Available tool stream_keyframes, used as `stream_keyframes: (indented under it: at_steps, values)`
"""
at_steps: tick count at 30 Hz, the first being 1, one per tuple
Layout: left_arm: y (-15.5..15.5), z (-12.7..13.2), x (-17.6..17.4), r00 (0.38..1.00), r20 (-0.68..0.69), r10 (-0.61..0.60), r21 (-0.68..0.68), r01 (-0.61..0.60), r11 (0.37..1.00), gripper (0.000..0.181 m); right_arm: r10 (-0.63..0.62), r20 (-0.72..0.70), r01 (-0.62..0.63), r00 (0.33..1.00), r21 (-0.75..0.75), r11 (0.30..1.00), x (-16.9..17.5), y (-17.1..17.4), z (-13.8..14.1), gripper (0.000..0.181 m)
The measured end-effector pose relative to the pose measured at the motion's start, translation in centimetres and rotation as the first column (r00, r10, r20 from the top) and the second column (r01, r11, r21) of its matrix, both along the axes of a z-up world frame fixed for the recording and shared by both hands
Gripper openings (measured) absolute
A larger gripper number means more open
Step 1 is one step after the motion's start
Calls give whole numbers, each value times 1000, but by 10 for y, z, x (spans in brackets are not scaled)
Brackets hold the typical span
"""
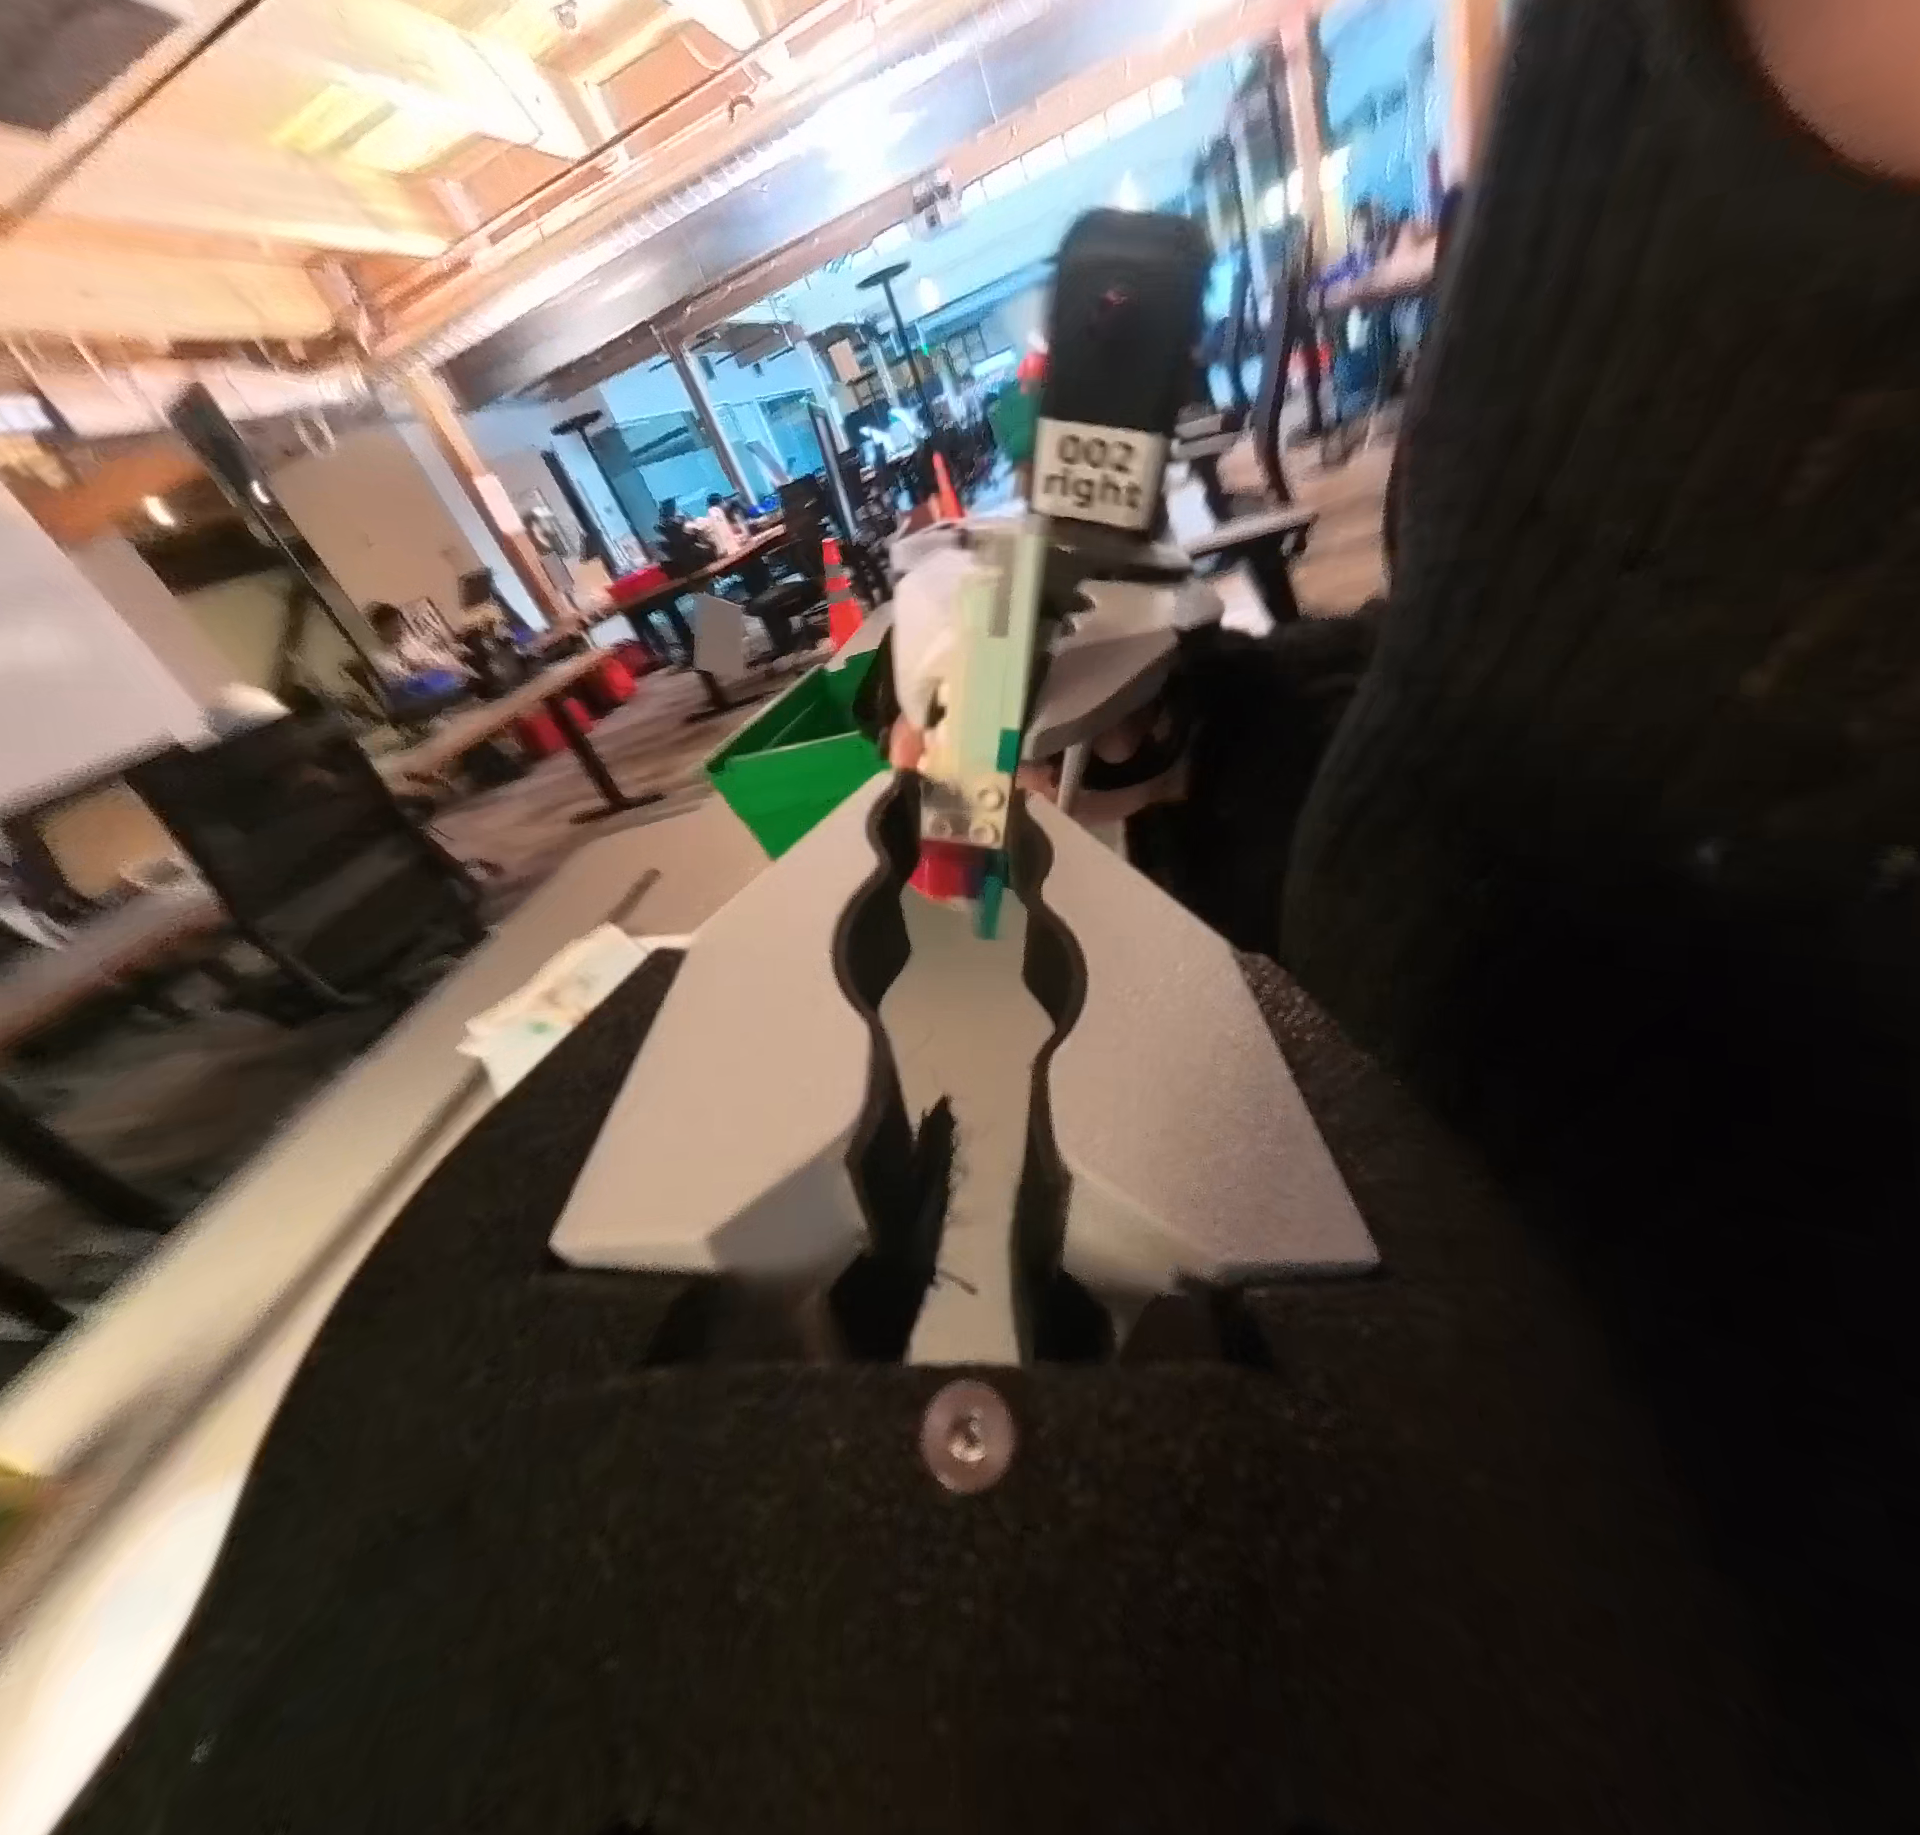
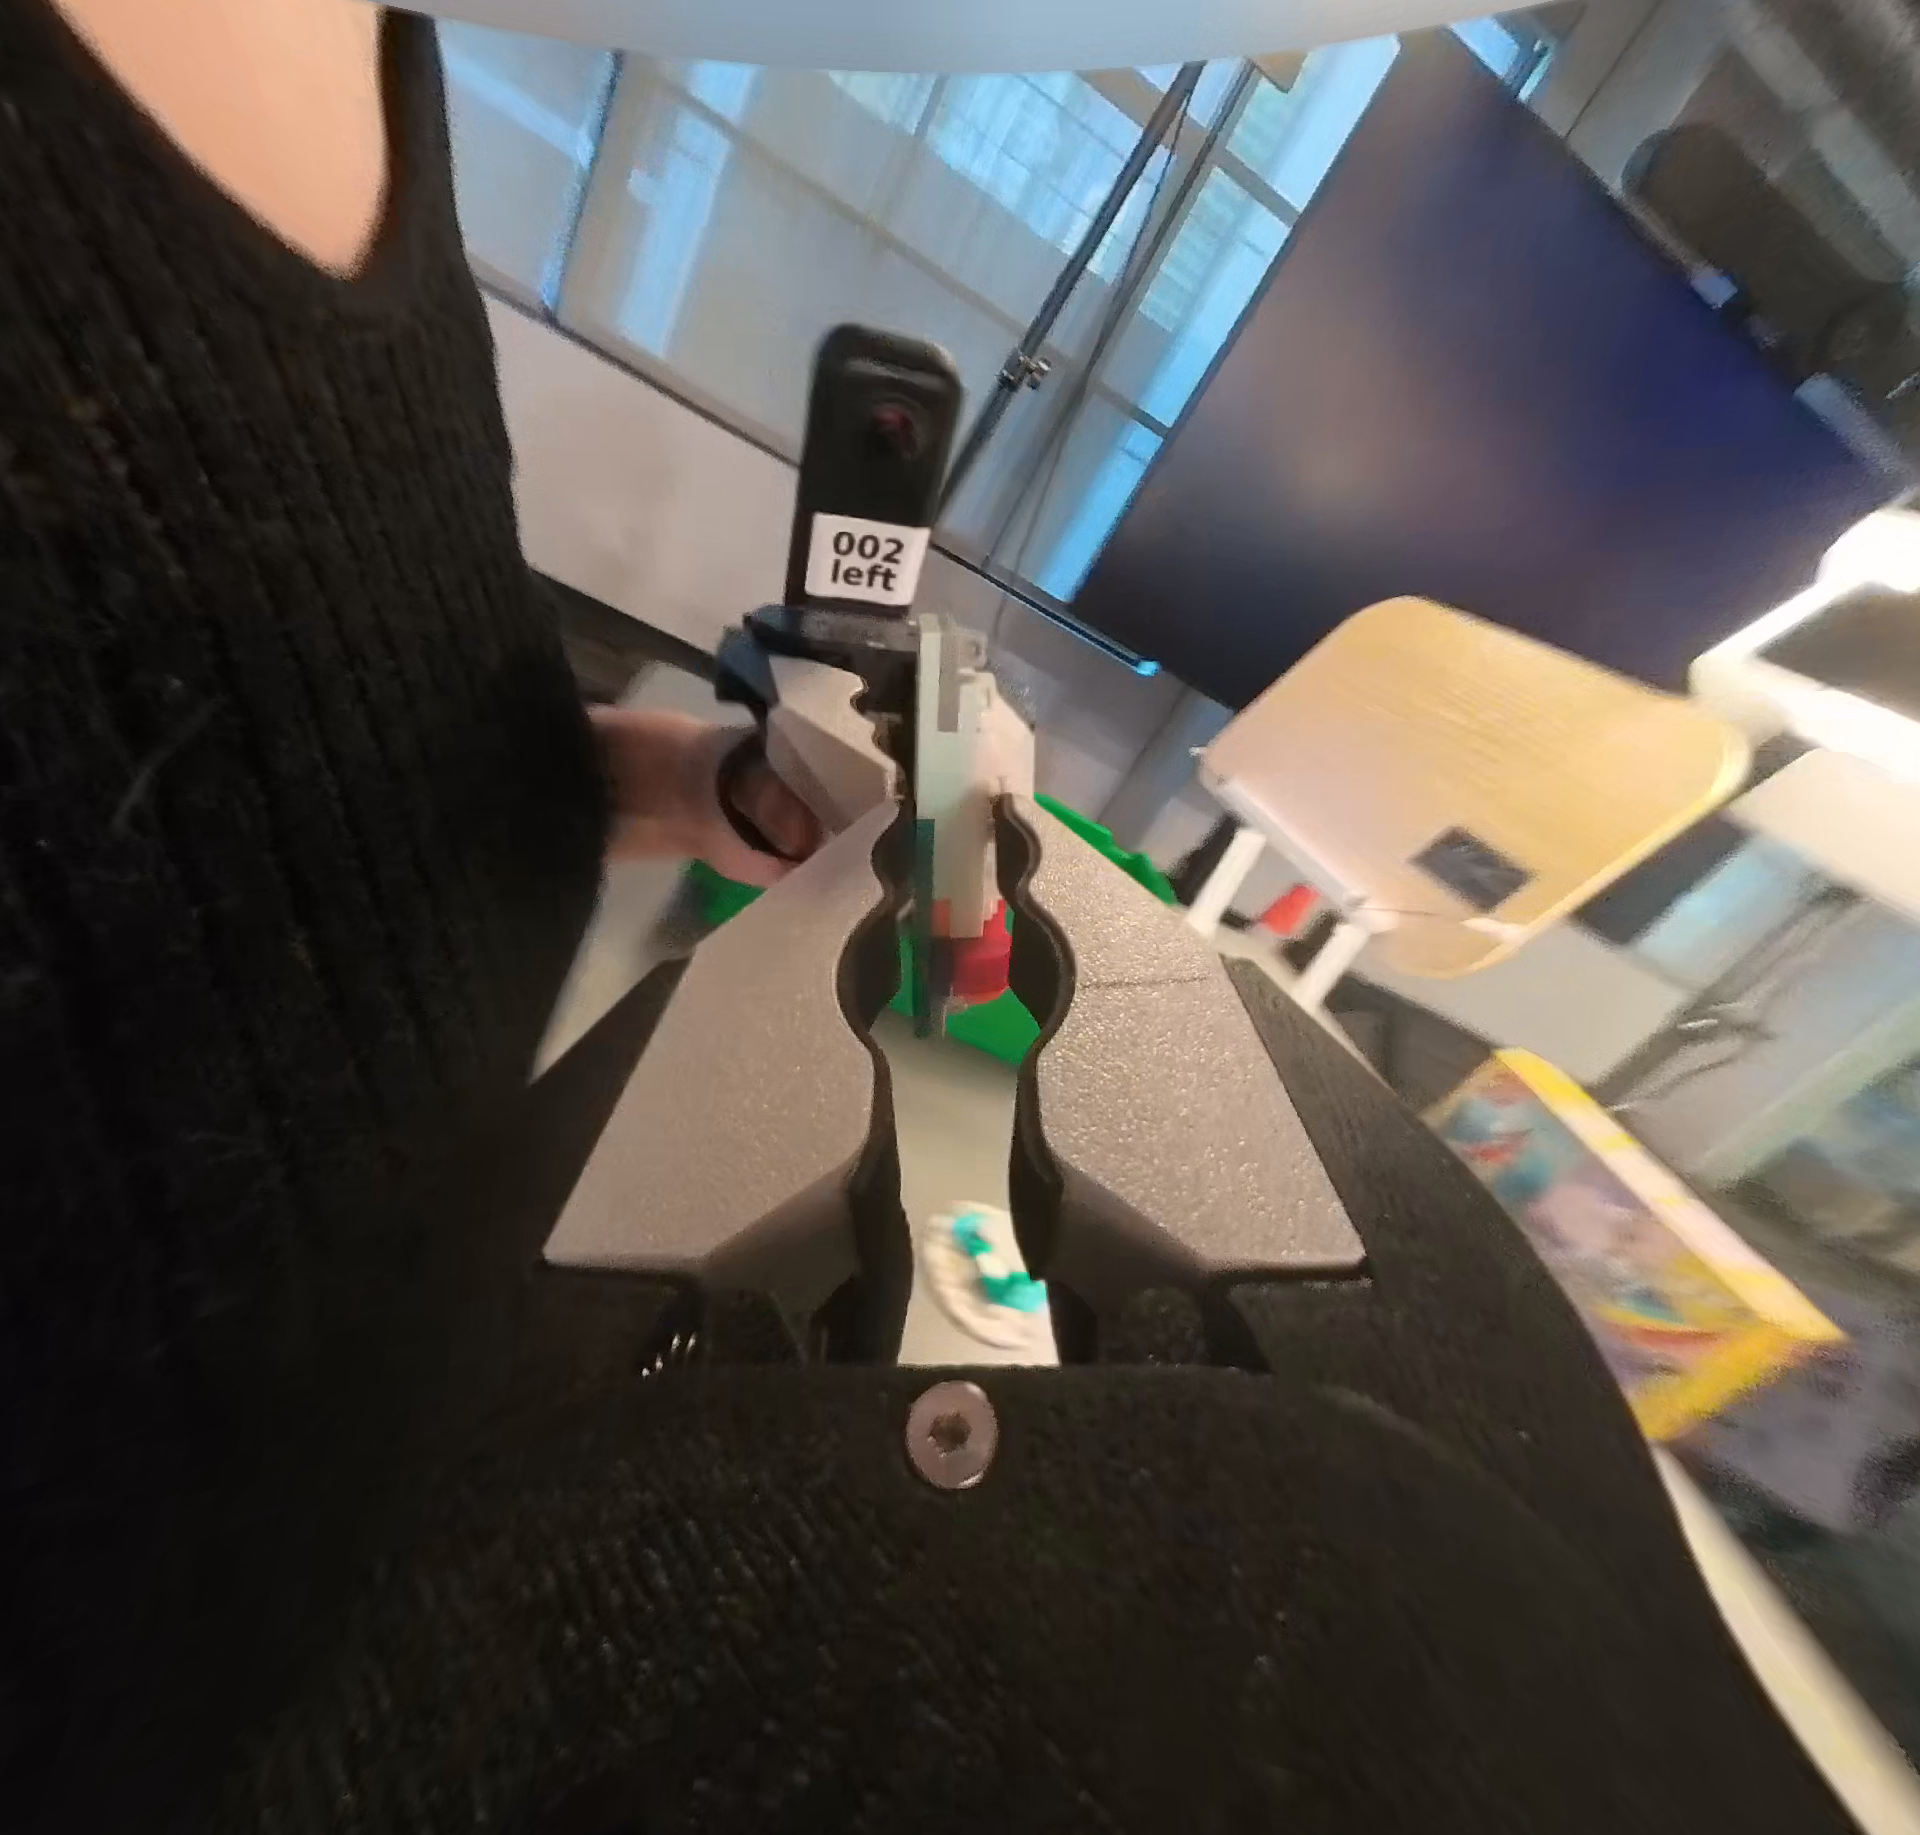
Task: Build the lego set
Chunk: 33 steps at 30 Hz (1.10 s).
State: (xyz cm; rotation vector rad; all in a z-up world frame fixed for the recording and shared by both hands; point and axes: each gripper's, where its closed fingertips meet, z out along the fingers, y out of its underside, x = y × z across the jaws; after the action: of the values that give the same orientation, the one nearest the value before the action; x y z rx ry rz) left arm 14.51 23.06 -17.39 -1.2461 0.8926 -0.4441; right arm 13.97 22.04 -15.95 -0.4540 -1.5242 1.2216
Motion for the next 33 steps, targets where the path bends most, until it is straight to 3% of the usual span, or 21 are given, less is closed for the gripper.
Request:
stream_keyframes:
  at_steps: [1, 2, 4, 7, 9, 11, 13, 15, 17, 20, 23, 26, 29, 31, 33]
  values:
    - [2, 0, -3, 999, 48, -1, -40, 3, 999, 17, -25, -19, 26, 999, 53, 998, -1, 2, 0, 13]
    - [3, 1, -6, 995, 102, -15, -84, 24, 996, 40, -51, -35, 55, 998, 114, 992, -1, 3, 0, 13]
    - [5, 4, -12, 972, 233, -41, -193, 87, 977, 68, -104, -55, 114, 993, 248, 962, -4, 6, -4, 12]
    - [5, 8, -14, 906, 413, -91, -317, 237, 918, 85, -175, -98, 201, 980, 460, 865, -11, 10, -12, 12]
    - [7, 4, -10, 865, 491, -105, -412, 336, 847, 96, -201, -138, 244, 970, 556, 794, -15, 13, -15, 12]
    - [9, 6, -11, 818, 566, -103, -433, 401, 808, 83, -239, -173, 295, 955, 593, 749, -20, 20, -14, 12]
    - [19, 3, -19, 830, 558, -22, -432, 313, 846, 77, -360, -240, 429, 901, 608, 668, -27, 42, -8, 12]
    - [31, -5, -28, 888, 446, 113, -439, 107, 892, 74, -462, -269, 511, 845, 660, 551, -35, 64, -11, 14]
    - [38, -8, -32, 921, 331, 206, -416, -53, 908, 69, -498, -297, 542, 815, 692, 476, -43, 73, -17, 13]
    - [51, -12, -44, 913, 213, 347, -369, -253, 894, 51, -510, -309, 548, 803, 718, 428, -56, 76, -26, 13]
    - [55, -20, -55, 897, 169, 408, -399, -316, 861, 29, -502, -315, 542, 805, 734, 410, -66, 76, -32, 14]
    - [54, -24, -68, 874, 190, 447, -410, -343, 845, 17, -490, -294, 524, 821, 730, 439, -73, 72, -37, 13]
    - [47, -27, -89, 836, 165, 523, -375, -437, 818, 15, -495, -162, 477, 854, 625, 618, -77, 70, -45, 17]
    - [36, -31, -113, 778, 145, 611, -338, -542, 770, 15, -431, 123, 338, 894, 448, 828, -71, 71, -70, 23]
    - [22, -39, -125, 737, 147, 660, -327, -593, 735, 15, -241, 468, 202, 850, 133, 970, -60, 68, -109, 30]
